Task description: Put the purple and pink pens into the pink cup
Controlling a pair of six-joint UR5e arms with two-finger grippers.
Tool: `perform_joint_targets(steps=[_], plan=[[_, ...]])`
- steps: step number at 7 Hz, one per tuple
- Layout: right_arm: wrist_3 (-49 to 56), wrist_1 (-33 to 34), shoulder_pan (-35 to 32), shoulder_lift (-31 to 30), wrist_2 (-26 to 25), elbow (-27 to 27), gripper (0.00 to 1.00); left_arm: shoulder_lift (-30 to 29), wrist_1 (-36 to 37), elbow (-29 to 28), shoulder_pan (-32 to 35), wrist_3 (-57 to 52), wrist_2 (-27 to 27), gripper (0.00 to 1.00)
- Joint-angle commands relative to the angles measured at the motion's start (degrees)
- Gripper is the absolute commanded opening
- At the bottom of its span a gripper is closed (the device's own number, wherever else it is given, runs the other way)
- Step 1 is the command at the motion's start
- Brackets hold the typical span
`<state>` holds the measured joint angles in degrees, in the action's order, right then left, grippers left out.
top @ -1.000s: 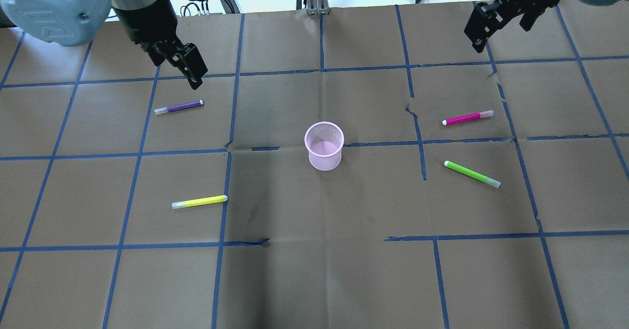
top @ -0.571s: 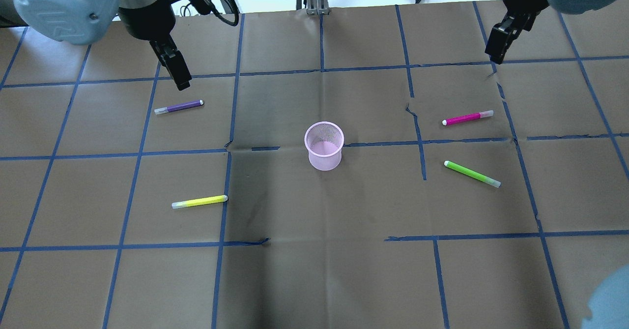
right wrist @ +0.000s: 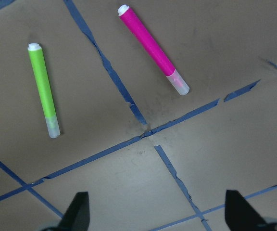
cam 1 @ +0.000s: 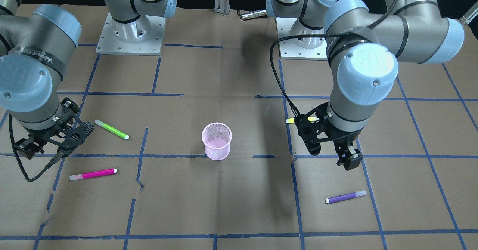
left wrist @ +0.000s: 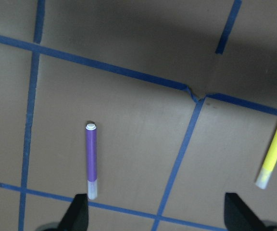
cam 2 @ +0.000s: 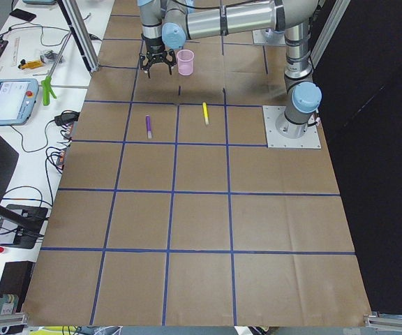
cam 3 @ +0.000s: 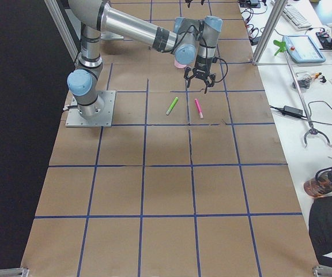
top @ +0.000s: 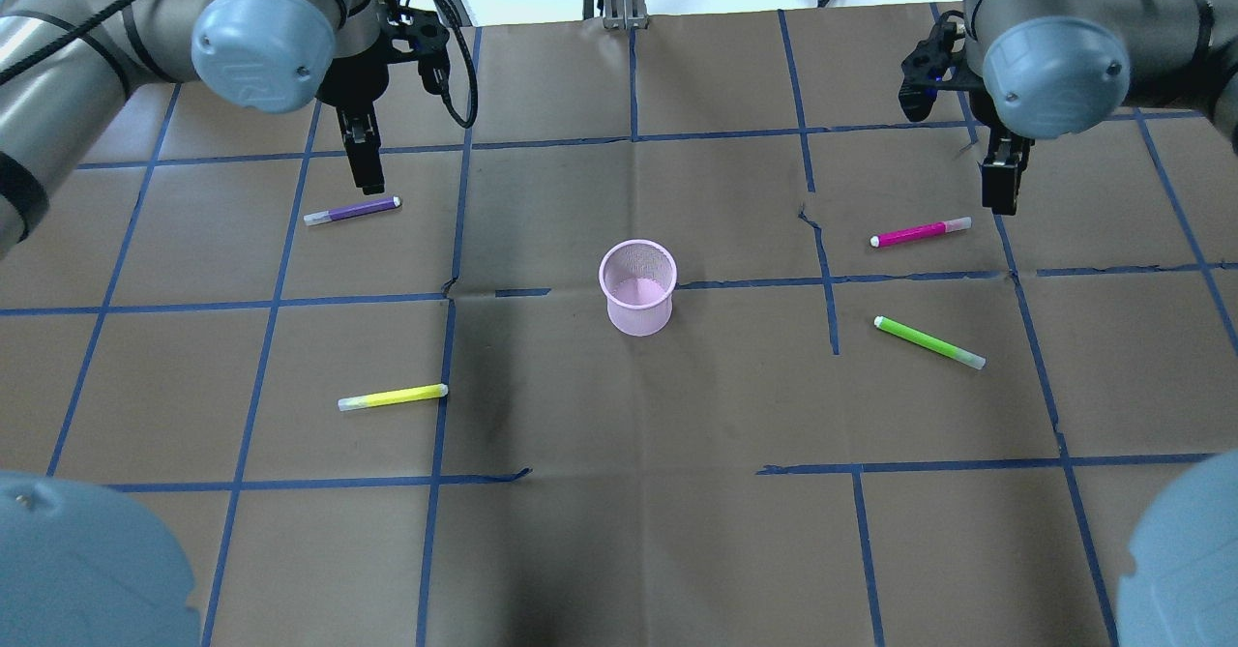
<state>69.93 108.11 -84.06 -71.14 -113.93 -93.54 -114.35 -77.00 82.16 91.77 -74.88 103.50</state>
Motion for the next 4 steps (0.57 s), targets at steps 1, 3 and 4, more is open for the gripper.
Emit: perform_joint_targets(steps=[1,3,4], plan=[[2.0,13.1,-0.8,3.3,-1.8,-5.9,1.00,-6.8,10.0,2.5,0.8,-7.5,3.8,0.99],[3.7,19.9,-3.0,6.8,-1.9,-7.1,1.00,-10.4,24.4,7.6,1.7,-13.4,7.7,0.99],[4.5,21.3,-3.0,7.9,-3.1,-7.3,1.00,-11.5,26.2,7.4,1.6,-13.3,8.8,0.98]])
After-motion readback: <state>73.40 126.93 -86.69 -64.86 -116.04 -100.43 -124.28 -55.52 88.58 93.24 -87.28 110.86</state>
